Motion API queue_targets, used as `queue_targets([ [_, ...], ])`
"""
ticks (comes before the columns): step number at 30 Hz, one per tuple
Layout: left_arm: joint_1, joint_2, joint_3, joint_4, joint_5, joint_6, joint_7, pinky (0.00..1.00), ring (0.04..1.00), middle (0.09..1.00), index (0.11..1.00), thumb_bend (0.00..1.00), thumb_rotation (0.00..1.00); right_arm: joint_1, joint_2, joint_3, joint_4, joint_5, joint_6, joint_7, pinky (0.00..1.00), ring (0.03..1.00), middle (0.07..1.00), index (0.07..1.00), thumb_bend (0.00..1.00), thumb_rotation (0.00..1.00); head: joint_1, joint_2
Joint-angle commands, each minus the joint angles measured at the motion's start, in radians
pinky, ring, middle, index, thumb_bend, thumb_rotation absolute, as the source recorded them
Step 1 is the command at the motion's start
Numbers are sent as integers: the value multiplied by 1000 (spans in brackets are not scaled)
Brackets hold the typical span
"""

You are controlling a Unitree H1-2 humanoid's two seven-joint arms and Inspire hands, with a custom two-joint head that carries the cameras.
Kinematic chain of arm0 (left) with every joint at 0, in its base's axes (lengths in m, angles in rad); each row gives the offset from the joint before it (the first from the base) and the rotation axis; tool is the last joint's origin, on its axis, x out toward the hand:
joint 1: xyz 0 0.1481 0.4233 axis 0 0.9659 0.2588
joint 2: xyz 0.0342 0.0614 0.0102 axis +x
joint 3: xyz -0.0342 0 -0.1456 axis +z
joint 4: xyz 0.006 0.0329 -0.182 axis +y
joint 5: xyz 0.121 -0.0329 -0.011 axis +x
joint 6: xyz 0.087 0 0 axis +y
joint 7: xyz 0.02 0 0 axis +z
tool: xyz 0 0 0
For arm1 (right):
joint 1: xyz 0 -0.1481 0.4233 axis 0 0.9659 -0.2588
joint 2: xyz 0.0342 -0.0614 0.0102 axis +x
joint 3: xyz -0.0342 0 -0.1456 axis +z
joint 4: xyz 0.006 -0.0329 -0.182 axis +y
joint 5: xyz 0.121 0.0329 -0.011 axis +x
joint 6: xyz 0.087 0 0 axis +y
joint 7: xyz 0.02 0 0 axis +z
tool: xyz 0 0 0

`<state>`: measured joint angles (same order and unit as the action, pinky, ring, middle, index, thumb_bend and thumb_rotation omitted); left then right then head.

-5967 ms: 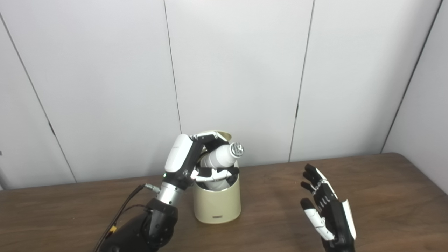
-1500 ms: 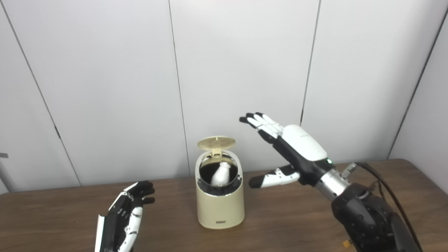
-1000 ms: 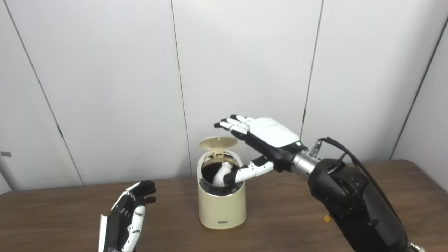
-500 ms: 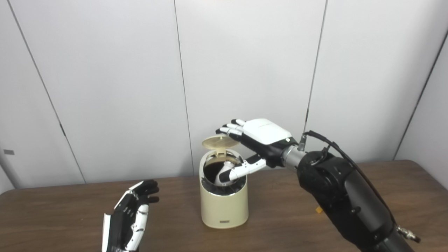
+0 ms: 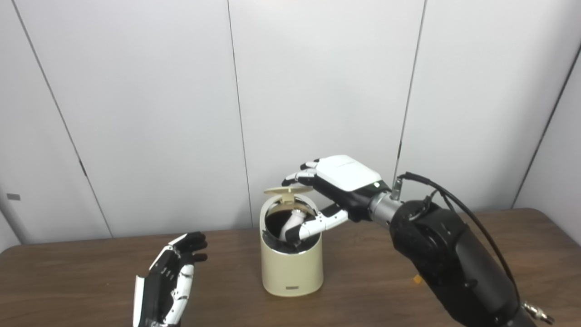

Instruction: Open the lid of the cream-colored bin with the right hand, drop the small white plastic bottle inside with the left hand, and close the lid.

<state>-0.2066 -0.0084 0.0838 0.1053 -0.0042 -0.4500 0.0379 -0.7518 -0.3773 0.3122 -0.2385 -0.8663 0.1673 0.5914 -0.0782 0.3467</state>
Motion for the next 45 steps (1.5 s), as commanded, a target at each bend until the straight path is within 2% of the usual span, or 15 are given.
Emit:
queue_targets([
  [1, -24, 2, -5, -30, 2, -20, 3, 648, 724, 733, 709, 243, 520, -21, -21, -27, -43, 2, -21, -36, 941, 873, 777, 754, 993, 983, -1, 0],
  [9, -22, 1, -7, -37, 5, -20, 5, 651, 724, 733, 709, 248, 527, 8, -23, -41, -89, 18, -24, -23, 929, 845, 742, 722, 960, 979, 2, 8],
  [16, -21, 0, -6, -49, 5, -20, 8, 637, 711, 726, 708, 241, 519, 17, -19, -36, -102, 19, 2, 20, 974, 858, 752, 731, 981, 978, 5, 17],
  [18, -19, 0, -6, -54, 3, -20, 8, 640, 713, 727, 708, 244, 522, 25, -17, -37, -96, 26, -5, 19, 980, 857, 754, 733, 982, 978, 5, 21],
  [25, -18, -2, -2, -63, -1, -20, 8, 638, 711, 728, 708, 246, 516, 53, -13, -30, -70, 10, -32, -9, 910, 837, 761, 739, 979, 984, 8, 32],
  [32, -17, -4, -2, -68, -2, -20, 7, 632, 705, 722, 706, 242, 500, 64, -5, -31, -30, 20, -1, 5, 977, 884, 810, 785, 969, 982, 11, 36],
  [39, -14, -5, -3, -77, 0, -20, 9, 628, 702, 720, 705, 245, 500, 53, -4, -27, 24, 11, 2, -1, 948, 888, 818, 792, 965, 975, 12, 43],
  [45, -14, -5, -4, -84, 1, -20, 9, 629, 704, 721, 705, 242, 487, 62, 1, -16, 22, -6, -2, -4, 946, 879, 809, 785, 971, 983, 12, 52],
])
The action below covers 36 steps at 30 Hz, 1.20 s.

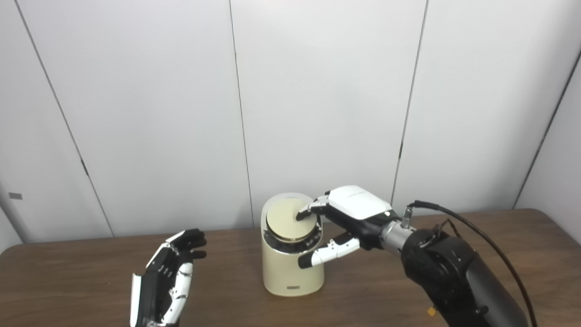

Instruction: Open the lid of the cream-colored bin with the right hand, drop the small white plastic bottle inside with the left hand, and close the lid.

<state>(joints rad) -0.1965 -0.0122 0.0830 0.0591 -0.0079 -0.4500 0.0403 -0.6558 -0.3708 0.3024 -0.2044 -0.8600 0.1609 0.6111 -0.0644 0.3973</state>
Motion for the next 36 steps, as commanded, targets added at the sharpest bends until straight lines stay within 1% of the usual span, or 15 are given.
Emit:
queue_targets([
  [1, -24, -2, -3, -39, 4, -20, 6, 629, 704, 721, 705, 245, 488, -32, -4, -4, -13, -16, 3, -24, 942, 877, 808, 784, 978, 984, -1, 1],
  [5, -23, 1, -5, -45, 7, -20, 6, 626, 703, 720, 704, 247, 494, -17, 6, 6, -24, -17, 8, -12, 969, 887, 814, 790, 980, 952, -1, 7],
  [9, -23, -2, -4, -49, 5, -20, 6, 626, 703, 719, 703, 250, 493, -3, 13, 21, -32, -23, -1, -13, 991, 896, 816, 792, 999, 967, 0, 10],
  [16, -28, -3, -5, -44, 7, -20, 7, 632, 706, 719, 704, 251, 484, 14, 18, 38, -56, -20, -20, -26, 1000, 893, 808, 787, 997, 964, 3, 9],
  [23, -31, -3, -13, -40, 24, -20, 22, 623, 701, 718, 703, 246, 497, 17, 23, 50, -89, -23, -1, 1, 1000, 905, 825, 805, 1000, 977, 5, 5],
  [26, -32, -2, -19, -39, 25, -20, 30, 623, 703, 720, 703, 249, 504, 16, 21, 54, -100, -34, -4, 9, 1000, 910, 827, 808, 1000, 974, 6, 4],
  [28, -32, 0, -22, -39, 26, -20, 33, 623, 703, 720, 703, 252, 503, 15, 18, 62, -108, -55, -14, 8, 1000, 906, 826, 806, 1000, 986, 5, 3],
  [30, -33, 2, -25, -38, 27, -20, 34, 622, 702, 719, 705, 252, 504, 14, 9, 78, -114, -98, -36, -2, 963, 889, 819, 798, 1000, 990, 5, 3],
  [32, -32, 4, -27, -39, 26, -20, 35, 622, 702, 719, 704, 250, 507, 12, 3, 95, -123, -152, -48, 3, 961, 883, 819, 797, 1000, 992, 5, 3],
  [33, -32, 5, -28, -38, 27, -20, 37, 623, 703, 719, 704, 250, 509, 12, 2, 101, -126, -173, -52, 5, 982, 889, 826, 802, 1000, 977, 2, 1],
  [36, -32, 7, -31, -37, 30, -20, 42, 622, 703, 719, 704, 241, 509, 18, 4, 106, -133, -217, -68, 5, 998, 895, 834, 800, 1000, 930, 1, -1],
])
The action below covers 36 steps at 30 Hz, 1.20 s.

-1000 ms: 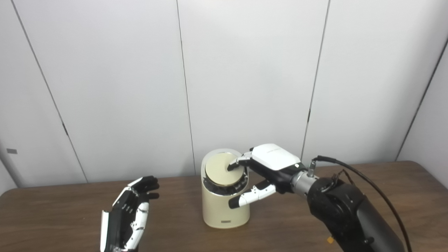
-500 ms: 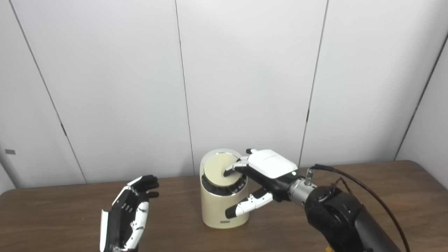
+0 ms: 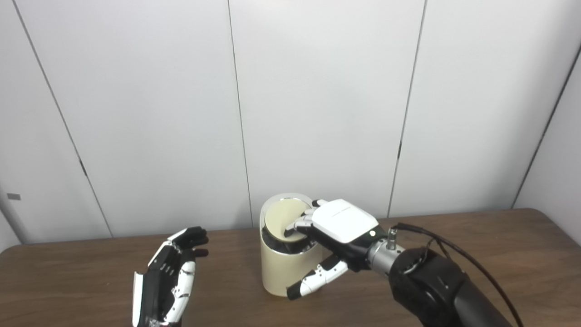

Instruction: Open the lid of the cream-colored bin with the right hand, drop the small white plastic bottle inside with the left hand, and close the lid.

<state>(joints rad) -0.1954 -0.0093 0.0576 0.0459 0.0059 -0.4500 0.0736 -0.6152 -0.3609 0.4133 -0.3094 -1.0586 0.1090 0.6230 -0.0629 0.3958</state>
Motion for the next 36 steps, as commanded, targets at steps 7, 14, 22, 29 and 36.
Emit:
queue_targets([
  [7, -33, 4, -8, -24, 18, -20, 15, 621, 699, 715, 701, 248, 518, -11, 4, -12, -37, -65, -39, 14, 1000, 931, 842, 807, 1000, 871, -2, 0],
  [14, -34, 2, -9, -22, 7, -20, 9, 626, 701, 718, 703, 251, 506, -8, 6, -20, -31, -84, -48, 25, 1000, 939, 839, 804, 992, 856, -5, 0],
  [22, -34, 3, -6, -20, 2, -20, 6, 630, 706, 722, 707, 255, 507, -14, 13, -21, -24, -94, -38, 61, 1000, 941, 833, 801, 993, 882, -10, 1],
  [29, -33, 2, -3, -24, -9, -20, -4, 630, 705, 721, 705, 261, 498, -13, 28, -38, -34, -74, -25, 117, 1000, 922, 827, 786, 987, 899, -10, 5],
  [36, -31, 1, -1, -29, -6, -20, -1, 625, 701, 715, 701, 262, 494, -9, 38, -61, -34, -3, -4, 164, 985, 901, 788, 758, 1000, 907, -8, 10],
])
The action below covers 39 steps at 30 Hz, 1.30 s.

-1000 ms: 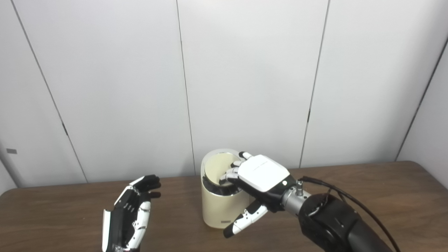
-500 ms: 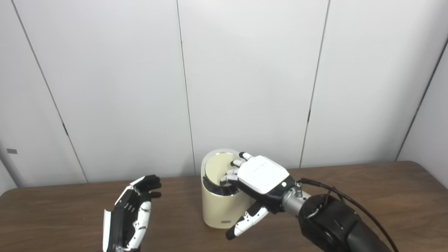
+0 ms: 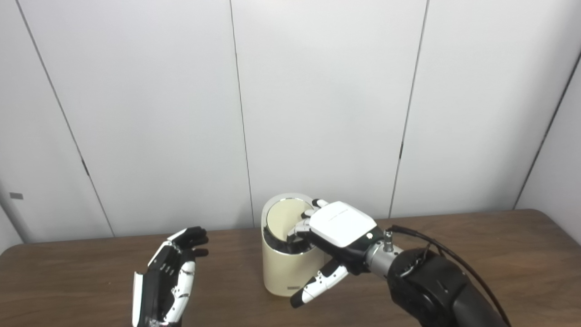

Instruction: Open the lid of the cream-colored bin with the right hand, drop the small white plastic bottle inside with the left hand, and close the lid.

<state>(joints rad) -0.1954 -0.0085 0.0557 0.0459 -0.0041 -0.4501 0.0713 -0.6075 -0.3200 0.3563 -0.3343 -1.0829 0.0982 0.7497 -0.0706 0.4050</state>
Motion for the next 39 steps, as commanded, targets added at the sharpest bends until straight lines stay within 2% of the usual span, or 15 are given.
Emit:
queue_targets([
  [1, -30, 0, 0, -30, 5, -20, 1, 624, 701, 714, 700, 261, 489, -17, -4, -5, -9, 27, 6, 34, 976, 895, 780, 751, 1000, 910, 0, 1],
  [7, -31, 2, -1, -28, 6, -20, 0, 624, 702, 719, 702, 258, 496, -10, -6, -12, -10, 48, -6, -2, 935, 877, 769, 740, 1000, 912, -1, -2],
  [13, -32, 3, -1, -24, 7, -20, -1, 625, 699, 717, 700, 258, 473, -5, -8, -17, -11, 60, -4, -8, 954, 887, 783, 754, 1000, 902, -1, -3],
  [22, -31, 6, -3, -23, 12, -20, 2, 623, 700, 717, 704, 267, 498, 23, 3, -44, -17, 67, -13, -108, 983, 922, 858, 842, 1000, 869, 0, -5],
  [39, -30, 2, -5, -21, 7, -20, -2, 629, 701, 719, 703, 269, 492, 36, 11, -63, -20, 64, 10, -108, 1000, 976, 943, 923, 992, 831, 2, -8],
])
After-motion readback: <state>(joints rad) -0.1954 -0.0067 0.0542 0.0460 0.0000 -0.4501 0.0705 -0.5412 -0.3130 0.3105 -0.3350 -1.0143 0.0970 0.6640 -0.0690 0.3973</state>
